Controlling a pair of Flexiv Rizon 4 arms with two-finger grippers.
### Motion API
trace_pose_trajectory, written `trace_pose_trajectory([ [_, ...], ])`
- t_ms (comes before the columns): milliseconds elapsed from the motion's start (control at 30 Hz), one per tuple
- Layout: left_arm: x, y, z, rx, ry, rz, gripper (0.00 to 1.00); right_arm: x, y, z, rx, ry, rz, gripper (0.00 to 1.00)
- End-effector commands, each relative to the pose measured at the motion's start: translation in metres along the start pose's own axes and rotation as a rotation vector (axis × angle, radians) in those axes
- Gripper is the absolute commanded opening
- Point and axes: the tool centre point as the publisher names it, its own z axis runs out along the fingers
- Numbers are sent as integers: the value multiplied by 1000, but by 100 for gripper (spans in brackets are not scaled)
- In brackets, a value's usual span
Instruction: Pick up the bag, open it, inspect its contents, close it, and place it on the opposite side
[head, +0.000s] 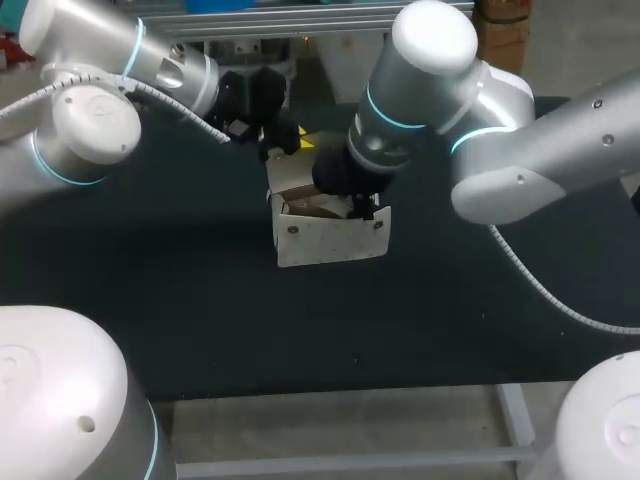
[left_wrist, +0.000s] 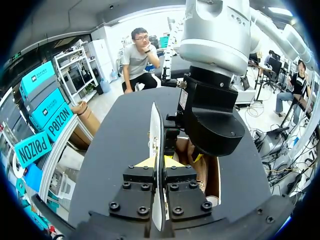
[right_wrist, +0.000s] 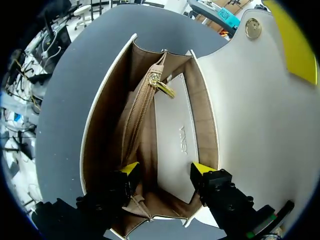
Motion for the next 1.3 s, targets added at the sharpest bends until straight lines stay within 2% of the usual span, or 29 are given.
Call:
trace_pose_trajectory([
  [33, 1, 0, -2, 4, 3, 3, 0, -3, 0, 10, 7, 53, -1, 92],
  [167, 1, 0, -2, 5, 6, 8, 0, -3, 0, 10, 9, 56, -2, 100],
  [1300, 0, 1, 1, 4, 14, 15, 0, -5, 1, 11, 14, 55, -9, 100],
])
